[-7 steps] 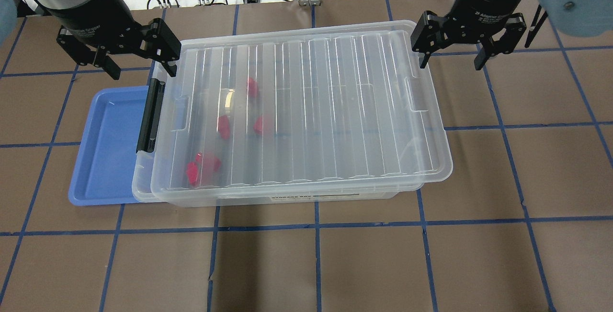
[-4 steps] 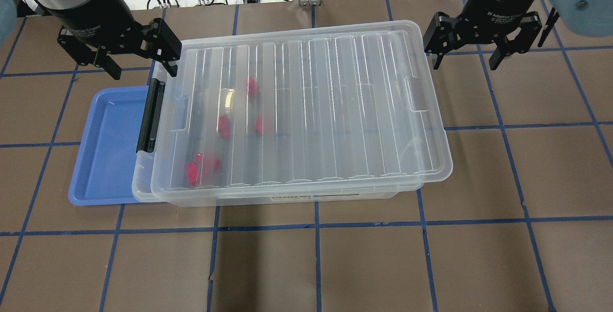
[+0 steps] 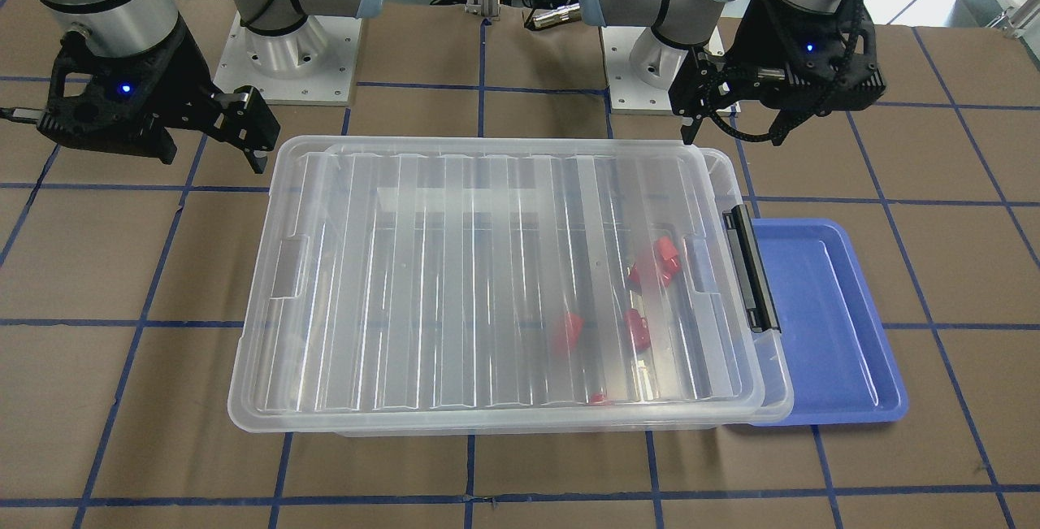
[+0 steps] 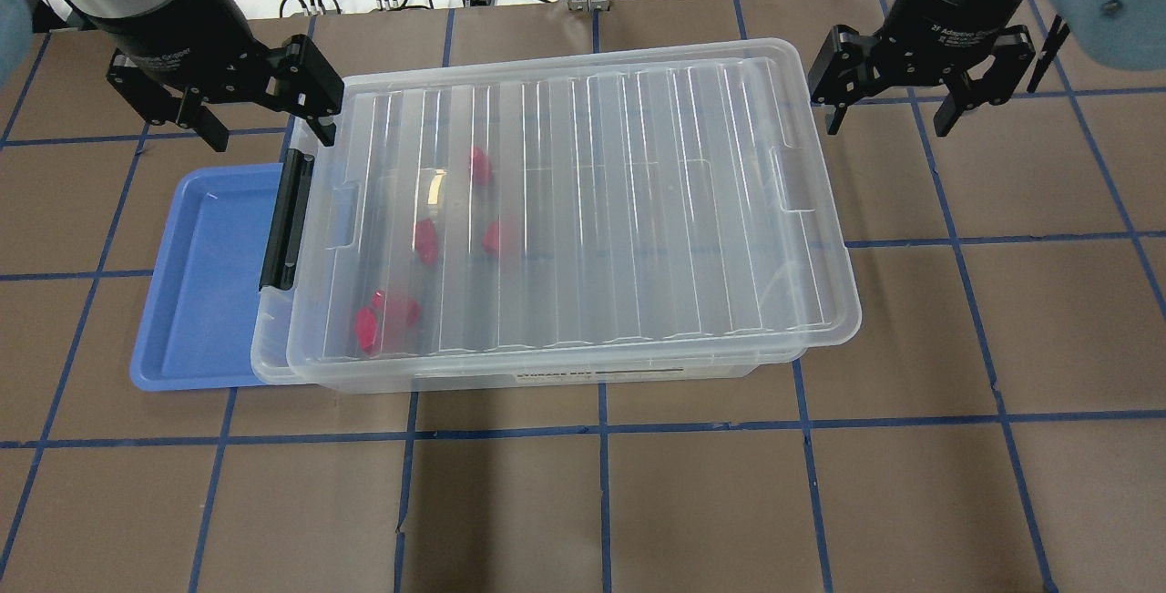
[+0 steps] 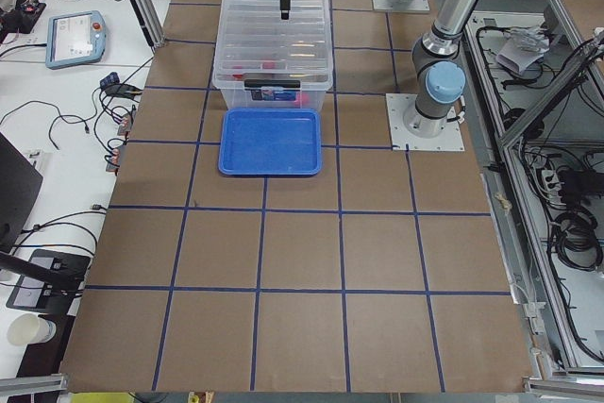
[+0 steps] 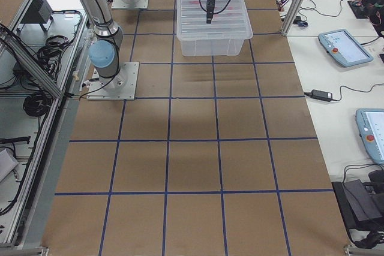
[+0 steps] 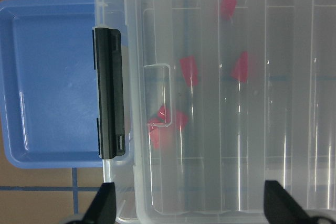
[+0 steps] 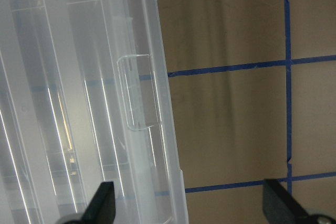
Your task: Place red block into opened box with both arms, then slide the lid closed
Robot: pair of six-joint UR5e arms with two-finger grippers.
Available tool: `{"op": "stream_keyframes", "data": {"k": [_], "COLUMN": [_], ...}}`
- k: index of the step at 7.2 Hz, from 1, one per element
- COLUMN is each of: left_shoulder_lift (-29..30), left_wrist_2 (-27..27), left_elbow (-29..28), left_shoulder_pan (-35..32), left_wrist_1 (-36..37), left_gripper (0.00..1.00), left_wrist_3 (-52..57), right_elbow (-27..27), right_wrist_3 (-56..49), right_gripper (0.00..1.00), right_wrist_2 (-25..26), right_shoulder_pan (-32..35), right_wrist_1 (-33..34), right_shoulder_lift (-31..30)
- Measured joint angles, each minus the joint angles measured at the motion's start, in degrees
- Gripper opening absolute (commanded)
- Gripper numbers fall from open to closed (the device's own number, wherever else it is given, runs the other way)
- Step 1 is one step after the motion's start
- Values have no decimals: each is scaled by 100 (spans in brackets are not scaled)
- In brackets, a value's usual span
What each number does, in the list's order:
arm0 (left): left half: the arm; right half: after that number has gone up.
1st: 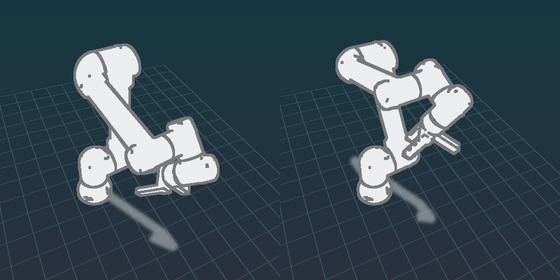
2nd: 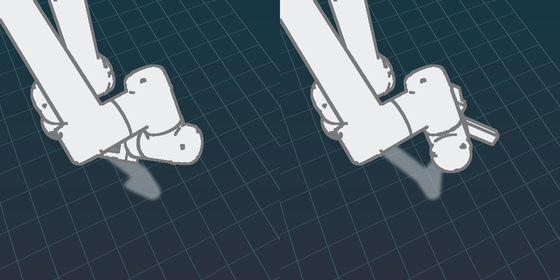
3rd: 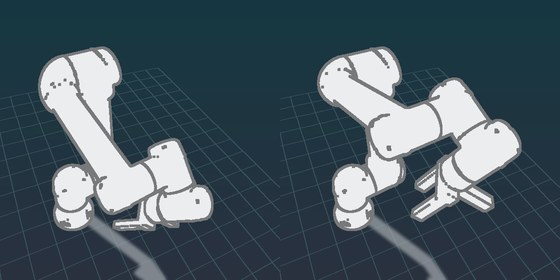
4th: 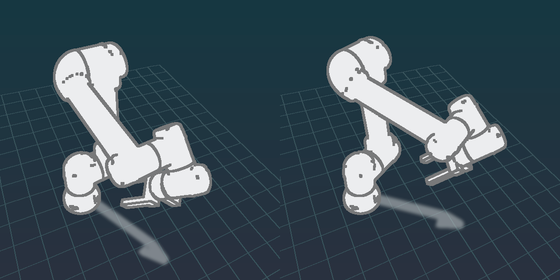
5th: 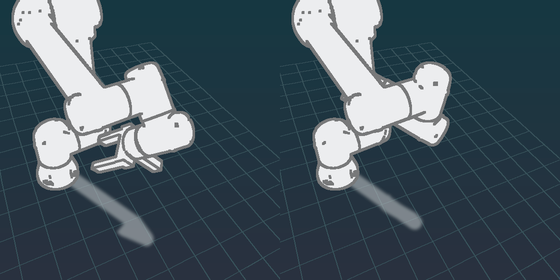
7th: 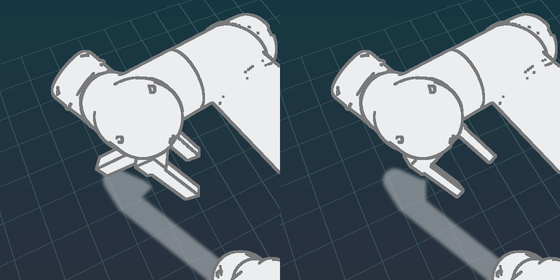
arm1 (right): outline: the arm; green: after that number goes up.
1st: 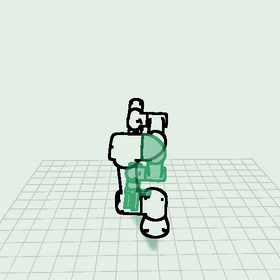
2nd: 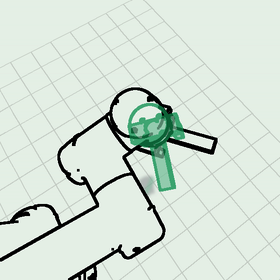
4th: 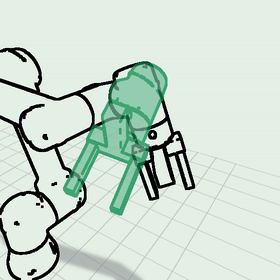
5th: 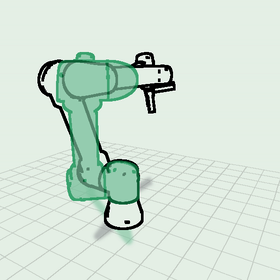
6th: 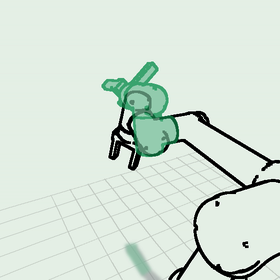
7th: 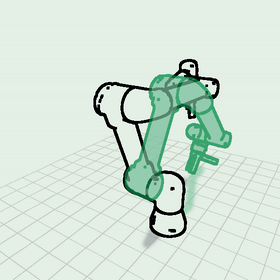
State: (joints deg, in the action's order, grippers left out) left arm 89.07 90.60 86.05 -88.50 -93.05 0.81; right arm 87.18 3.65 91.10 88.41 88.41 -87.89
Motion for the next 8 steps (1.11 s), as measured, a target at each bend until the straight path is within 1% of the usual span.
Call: {"op": "stream_keyframes", "data": {"k": [8], "left_shoulder_lift": [42], "left_wrist_2": [-7], "left_elbow": [-10], "left_shoulder_pan": [2], "left_wrist_1": [79], "left_gripper": [100], "left_wrist_3": [15], "right_elbow": [-7], "right_wrist_3": [4], "right_gripper": [100], "right_wrist_2": [19], "right_shoulder_pan": [-1], "right_wrist_1": [4], "right_shoulder_lift": [-26]}}
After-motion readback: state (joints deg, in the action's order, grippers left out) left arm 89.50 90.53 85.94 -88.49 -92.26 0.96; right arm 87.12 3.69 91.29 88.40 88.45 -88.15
